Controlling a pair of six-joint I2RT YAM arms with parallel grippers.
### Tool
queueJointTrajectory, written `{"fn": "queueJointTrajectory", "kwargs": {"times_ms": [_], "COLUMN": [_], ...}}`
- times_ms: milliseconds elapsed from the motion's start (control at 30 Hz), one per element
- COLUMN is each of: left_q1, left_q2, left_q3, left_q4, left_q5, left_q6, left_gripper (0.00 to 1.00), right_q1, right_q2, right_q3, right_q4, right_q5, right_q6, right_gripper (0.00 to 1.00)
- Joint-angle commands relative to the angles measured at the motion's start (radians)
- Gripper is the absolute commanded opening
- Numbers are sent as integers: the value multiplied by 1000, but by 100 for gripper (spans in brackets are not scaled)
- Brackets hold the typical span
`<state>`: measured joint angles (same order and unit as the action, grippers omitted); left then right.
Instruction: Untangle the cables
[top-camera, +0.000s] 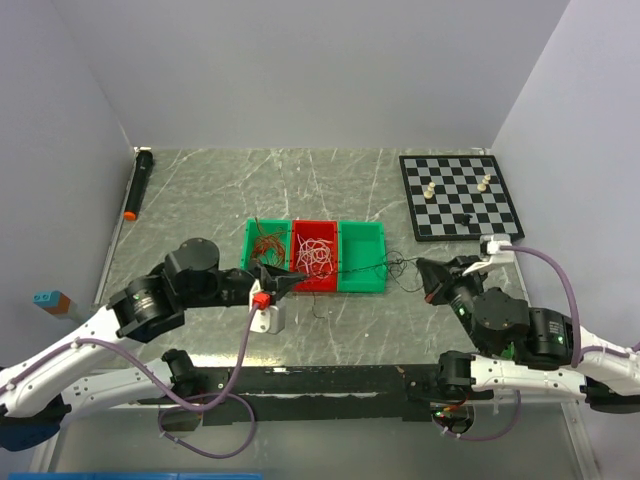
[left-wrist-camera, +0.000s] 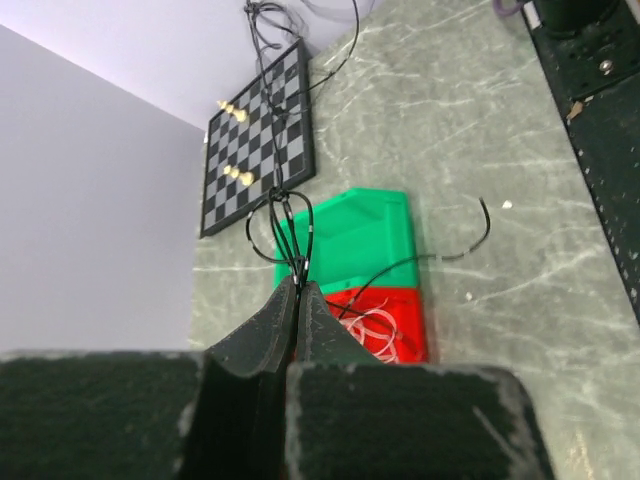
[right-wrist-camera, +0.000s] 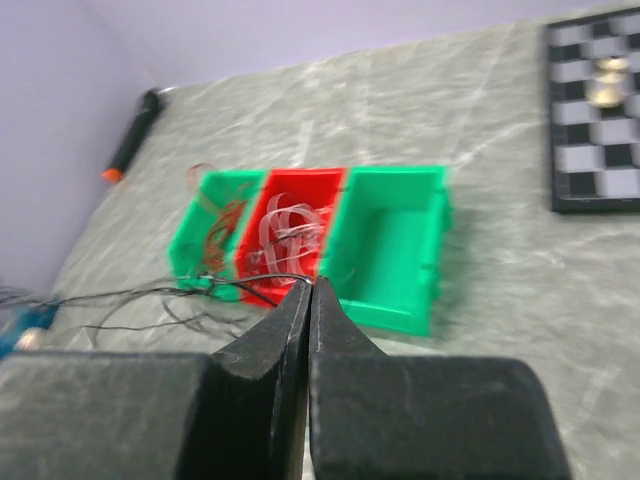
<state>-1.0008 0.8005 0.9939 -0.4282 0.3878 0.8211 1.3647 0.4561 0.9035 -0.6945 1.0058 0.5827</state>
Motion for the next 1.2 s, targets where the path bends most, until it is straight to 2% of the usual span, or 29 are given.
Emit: {"fn": "queueJointTrajectory", "kwargs": {"times_ms": [0,100,233,300,433,533,800,867,967,1167], "left_q1": [31,54,70,73,77,82,88,94,106,145], "left_q2": [-23,-26,-40,-56,-87,-101,-113,-109,-81,6], "left_q3": [124,173,174,140,63,14,-179,-237,-307,-366], "left_q4": [-196,-322,-411,-443,-494,-547,-770,-810,-837,-873], "left_q5": [22,14,-13,-33,-72,-121,-385,-511,-622,-788], "left_q6": [127,209,256,288,349,398,547,564,537,490], "left_gripper": [1,1,1,1,1,1,1,1,1,1], "right_q1": [-3,-3,-3,-3,-4,-3,-3,-3,-3,-3], "right_q2": [30,41,39,24,-37,-62,-20,-1,36,93], "right_q3": [93,124,169,178,146,158,310,334,423,518], "right_q4": [-281,-387,-465,-395,-112,-51,-257,-284,-436,-537], "right_q5": [293,350,427,459,510,537,594,608,608,610], "right_q6": [182,302,368,291,1,-93,-9,-11,100,135], "right_gripper": [0,0,0,0,0,0,0,0,0,0]}}
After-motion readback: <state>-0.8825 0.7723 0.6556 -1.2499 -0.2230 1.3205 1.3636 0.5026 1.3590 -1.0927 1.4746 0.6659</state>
